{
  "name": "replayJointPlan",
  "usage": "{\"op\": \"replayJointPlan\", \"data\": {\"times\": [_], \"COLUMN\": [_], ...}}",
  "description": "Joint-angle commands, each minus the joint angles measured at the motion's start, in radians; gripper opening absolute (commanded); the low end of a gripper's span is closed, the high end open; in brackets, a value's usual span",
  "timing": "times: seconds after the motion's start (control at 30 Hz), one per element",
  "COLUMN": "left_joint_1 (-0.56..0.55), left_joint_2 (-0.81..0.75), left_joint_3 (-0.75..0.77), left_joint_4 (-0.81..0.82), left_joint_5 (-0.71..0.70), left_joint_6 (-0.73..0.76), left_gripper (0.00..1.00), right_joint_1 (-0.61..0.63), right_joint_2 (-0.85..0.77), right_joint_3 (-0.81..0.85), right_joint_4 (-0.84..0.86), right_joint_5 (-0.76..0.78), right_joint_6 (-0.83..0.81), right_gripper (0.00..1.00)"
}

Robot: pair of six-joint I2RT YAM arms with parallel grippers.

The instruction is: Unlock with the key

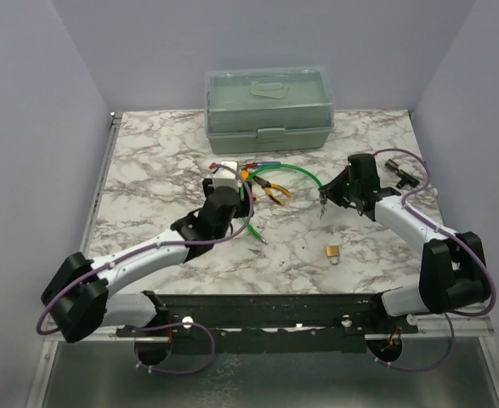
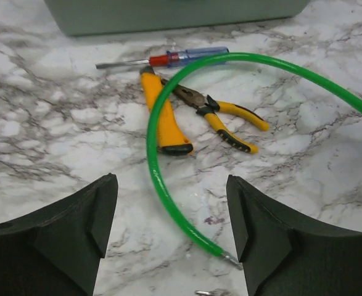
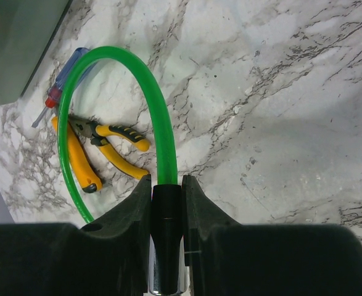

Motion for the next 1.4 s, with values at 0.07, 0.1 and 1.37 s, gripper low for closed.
{"op": "replayJointPlan", "data": {"times": [0.07,0.1,1.37], "left_joint_1": [0.029,0.028,0.149], "left_joint_2": [0.267,0.291,0.354], "left_joint_3": [0.217,0.232,0.273], "left_joint_4": [-0.386,-0.386,-0.420], "left_joint_5": [0.221,0.225,-0.177], "left_joint_6": [-0.481,-0.496,-0.038], "left_gripper": [0.75,0.75,0.00], "right_joint_1": [-0.006,-0.006,-0.005], "right_joint_2": [-0.015,-0.021,-0.027], "right_joint_3": [-0.006,-0.011,-0.023], "right_joint_4": [0.014,0.012,0.075], "right_joint_5": [-0.047,-0.047,-0.040], "right_joint_6": [-0.005,-0.005,-0.102], "right_gripper": [0.00,0.00,0.00]}}
